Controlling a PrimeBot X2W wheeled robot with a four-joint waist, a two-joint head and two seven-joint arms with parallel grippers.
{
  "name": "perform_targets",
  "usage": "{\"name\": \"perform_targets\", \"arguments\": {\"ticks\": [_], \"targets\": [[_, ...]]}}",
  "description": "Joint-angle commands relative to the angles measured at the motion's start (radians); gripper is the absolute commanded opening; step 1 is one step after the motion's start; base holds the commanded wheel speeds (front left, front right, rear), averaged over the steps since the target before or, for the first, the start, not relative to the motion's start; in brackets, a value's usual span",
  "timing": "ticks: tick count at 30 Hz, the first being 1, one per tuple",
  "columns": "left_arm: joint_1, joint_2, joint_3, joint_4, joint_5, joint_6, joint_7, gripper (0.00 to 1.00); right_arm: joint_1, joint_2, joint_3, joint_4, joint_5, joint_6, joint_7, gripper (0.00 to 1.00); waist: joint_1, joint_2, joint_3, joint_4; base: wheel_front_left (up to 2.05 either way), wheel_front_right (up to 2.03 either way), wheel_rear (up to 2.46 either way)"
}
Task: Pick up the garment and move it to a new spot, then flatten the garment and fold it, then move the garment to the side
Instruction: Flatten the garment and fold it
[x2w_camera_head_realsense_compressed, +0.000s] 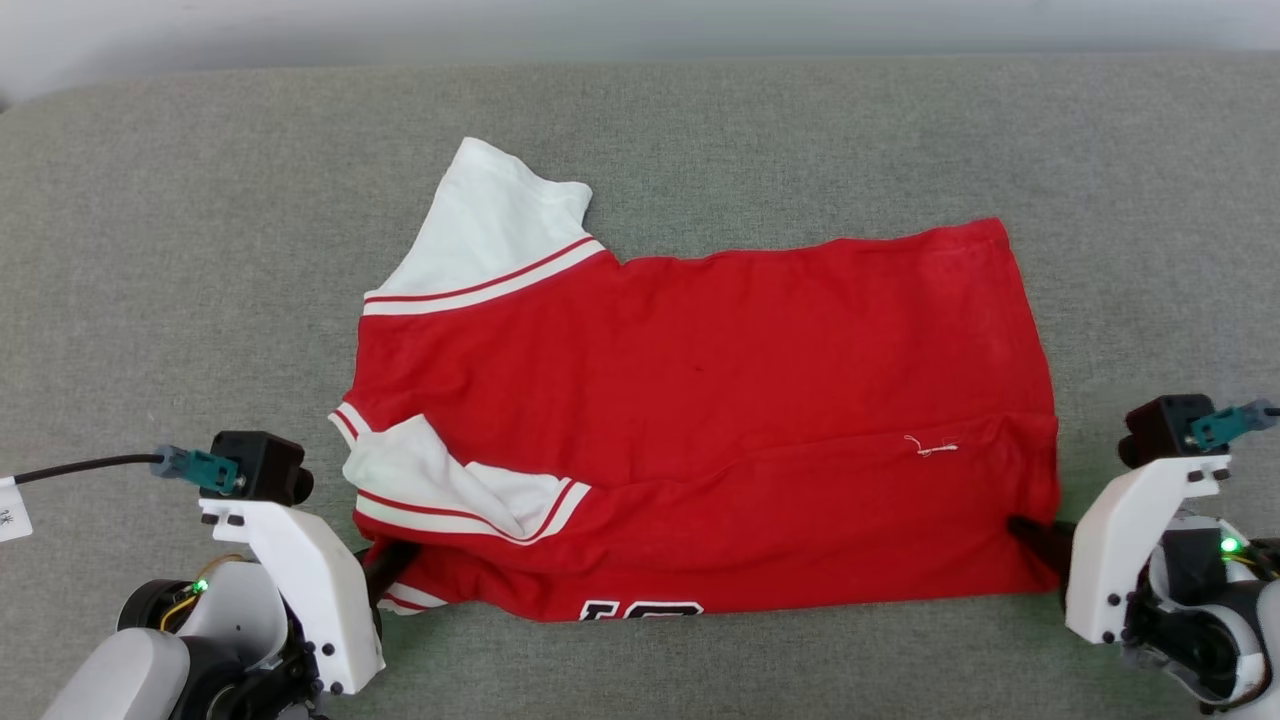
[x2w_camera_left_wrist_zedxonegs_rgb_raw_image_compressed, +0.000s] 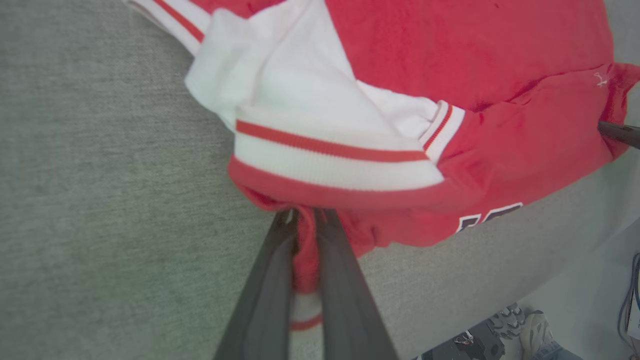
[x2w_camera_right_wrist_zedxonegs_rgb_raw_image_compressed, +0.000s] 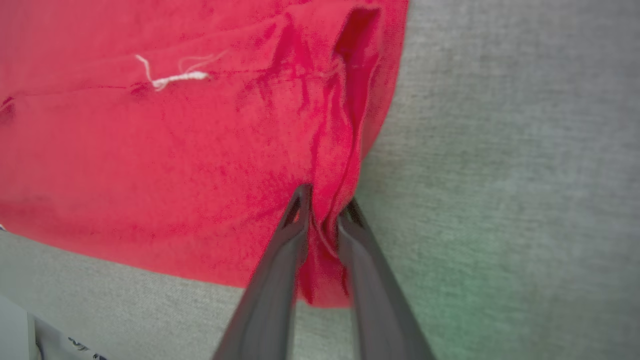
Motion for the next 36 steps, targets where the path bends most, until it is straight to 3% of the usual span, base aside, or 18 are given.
{"name": "perform_targets", "arguments": {"ticks": [1, 12, 24, 25, 26, 27, 28, 29, 36], "targets": [[0.0, 0.004, 0.0, -0.003, 0.0, 0.004, 0.002, 0.0, 0.022, 0.029, 0.04, 0.04, 0.012, 0.003, 0.007, 0.0, -0.0001, 0.0, -0.006, -0.003, 0.0, 0.0, 0.0], [0.08, 0.009, -0.002, -0.041, 0.015, 0.033, -0.024, 0.0, 0.068, -0.029, 0.066, -0.078, 0.006, 0.001, -0.053, 0.0, -0.0001, 0.0, -0.155, -0.022, 0.0, 0.0, 0.0], [0.25, 0.012, -0.013, -0.08, -0.024, 0.083, -0.007, 0.0, 0.27, -0.002, 0.006, -0.154, 0.001, 0.001, -0.01, 0.0, -0.0001, 0.0, -0.295, -0.015, 0.0, 0.0, 0.0], [0.255, 0.008, -0.014, -0.074, -0.027, 0.081, -0.009, 0.0, 0.284, 0.009, -0.002, -0.152, 0.004, 0.001, -0.015, 0.16, -0.0001, 0.0, -0.296, -0.015, 0.0, 0.0, 0.0], [0.255, 0.007, -0.015, -0.066, -0.024, 0.077, -0.016, 0.0, 0.296, 0.014, -0.006, -0.15, 0.0, 0.001, -0.022, 0.45, -0.0001, 0.0, -0.295, -0.016, 0.0, 0.0, 0.0], [0.254, 0.001, -0.016, -0.054, -0.023, 0.075, -0.023, 0.27, 0.306, 0.016, -0.007, -0.148, -0.008, 0.001, -0.03, 1.0, -0.0001, 0.0, -0.293, -0.017, 0.0, 0.0, 0.0], [0.251, -0.009, -0.022, -0.043, -0.029, 0.067, -0.026, 0.83, 0.317, 0.026, -0.01, -0.145, -0.009, 0.001, -0.042, 1.0, -0.0001, 0.0, -0.289, -0.018, 0.0, 0.0, 0.0], [0.243, -0.012, -0.023, -0.033, -0.025, 0.062, -0.036, 1.0, 0.322, 0.032, -0.01, -0.151, -0.018, 0.001, -0.064, 1.0, -0.0001, 0.0, -0.283, -0.02, 0.0, 0.0, 0.0], [0.175, -0.031, 0.017, 0.015, 0.037, 0.055, -0.16, 1.0, 0.304, 0.06, -0.018, -0.191, -0.128, 0.001, -0.309, 1.0, -0.0001, 0.0, -0.257, -0.064, 0.0, 0.0, 0.0]]}}
